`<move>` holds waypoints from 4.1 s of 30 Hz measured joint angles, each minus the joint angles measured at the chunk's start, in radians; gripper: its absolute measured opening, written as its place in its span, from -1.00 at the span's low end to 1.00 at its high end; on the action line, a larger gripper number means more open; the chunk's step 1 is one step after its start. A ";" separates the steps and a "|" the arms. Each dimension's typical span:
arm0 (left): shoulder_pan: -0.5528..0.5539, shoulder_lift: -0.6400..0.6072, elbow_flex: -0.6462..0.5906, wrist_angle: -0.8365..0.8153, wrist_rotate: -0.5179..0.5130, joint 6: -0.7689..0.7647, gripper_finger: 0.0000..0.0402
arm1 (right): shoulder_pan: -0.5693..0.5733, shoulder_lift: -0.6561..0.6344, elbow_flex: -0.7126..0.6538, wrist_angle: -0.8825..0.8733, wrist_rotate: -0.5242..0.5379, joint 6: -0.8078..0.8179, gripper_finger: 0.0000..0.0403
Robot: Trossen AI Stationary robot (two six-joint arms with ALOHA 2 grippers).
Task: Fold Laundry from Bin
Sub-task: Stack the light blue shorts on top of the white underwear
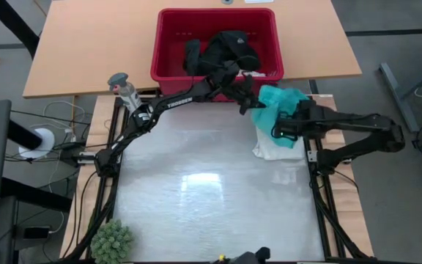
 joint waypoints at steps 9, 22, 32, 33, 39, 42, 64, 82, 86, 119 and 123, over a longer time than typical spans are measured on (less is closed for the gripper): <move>-0.032 0.063 -0.001 -0.211 -0.182 0.089 -1.00 | 0.050 -0.006 -0.128 0.000 -0.166 0.139 -0.84; -0.014 0.090 0.003 -0.037 -0.168 0.130 -0.50 | 0.032 -0.010 -0.145 0.001 -0.277 0.090 0.16; 0.053 0.064 0.033 -0.185 -0.162 0.125 0.00 | 0.034 -0.068 -0.082 0.001 -0.184 0.027 0.23; 0.059 0.056 0.034 -0.182 -0.147 0.121 0.02 | 0.034 -0.079 -0.071 0.002 -0.162 0.032 0.23; 0.094 0.029 0.033 -0.178 -0.085 0.054 0.04 | 0.006 -0.115 -0.059 0.189 -0.061 -0.057 0.23; 0.111 0.022 0.033 -0.185 0.044 0.044 0.02 | -0.019 -0.089 -0.058 0.372 -0.023 -0.222 0.23; -0.028 -0.494 0.032 -0.880 -0.026 0.371 -0.26 | -0.448 0.508 -0.058 0.680 -0.164 -0.629 -0.77; -0.130 -0.794 0.035 -1.129 -0.221 0.399 -0.26 | -0.539 0.222 -0.025 0.535 -0.210 -0.720 -0.67; -0.174 -0.846 0.035 -1.135 -0.292 0.368 -0.26 | -0.501 0.109 -0.061 0.508 -0.330 -0.767 -0.67; -0.351 -0.871 -0.092 -1.175 -0.379 0.380 -0.26 | 0.253 0.251 -0.077 0.120 -0.487 -0.826 0.68; -0.351 -0.870 -0.092 -1.178 -0.378 0.374 -0.26 | 0.254 0.342 -0.077 0.111 -0.469 -0.826 0.76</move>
